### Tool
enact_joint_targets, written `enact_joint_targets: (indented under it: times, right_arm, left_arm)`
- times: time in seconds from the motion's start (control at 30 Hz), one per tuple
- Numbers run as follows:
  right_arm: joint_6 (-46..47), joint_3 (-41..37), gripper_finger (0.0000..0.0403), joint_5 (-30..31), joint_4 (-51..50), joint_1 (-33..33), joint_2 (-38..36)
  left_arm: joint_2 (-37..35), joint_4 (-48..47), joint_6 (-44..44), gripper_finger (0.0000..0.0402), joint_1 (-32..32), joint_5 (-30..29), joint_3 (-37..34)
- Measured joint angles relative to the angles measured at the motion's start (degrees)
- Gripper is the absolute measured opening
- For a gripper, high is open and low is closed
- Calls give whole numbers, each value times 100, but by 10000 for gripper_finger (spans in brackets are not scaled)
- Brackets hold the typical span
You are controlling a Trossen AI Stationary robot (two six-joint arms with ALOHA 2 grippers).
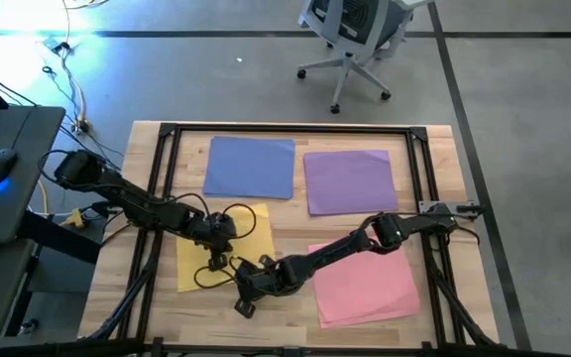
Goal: Organize paper
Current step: Adjust the yellow and pink papers
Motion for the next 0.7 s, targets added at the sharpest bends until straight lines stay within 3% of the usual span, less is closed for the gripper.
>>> enact_joint_targets:
  times: [0.13, 0.3, 0.5, 0.6, 0.7]
  right_arm:
    - [61, 3, 0, -60, 93, 130, -105]
    - [314, 2, 0, -54, 39, 255, -106]
    - [272, 0, 0, 91, -129, 107, -104]
    - [142, 0, 0, 96, -139, -5, -104]
    - [25, 0, 0, 87, -139, -100, -104]
  left_arm:
    - [-246, -826, 86, 0, 2, -325, 514]
    - [-378, -2474, -145, 0, 465, -1944, 1119]
    - [-275, -2478, 196, 0, 1611, -1646, 722]
    - [-193, -2280, 442, 0, 1953, -1540, 480]
    - [-71, -1754, 804, 0, 2120, -1027, 277]
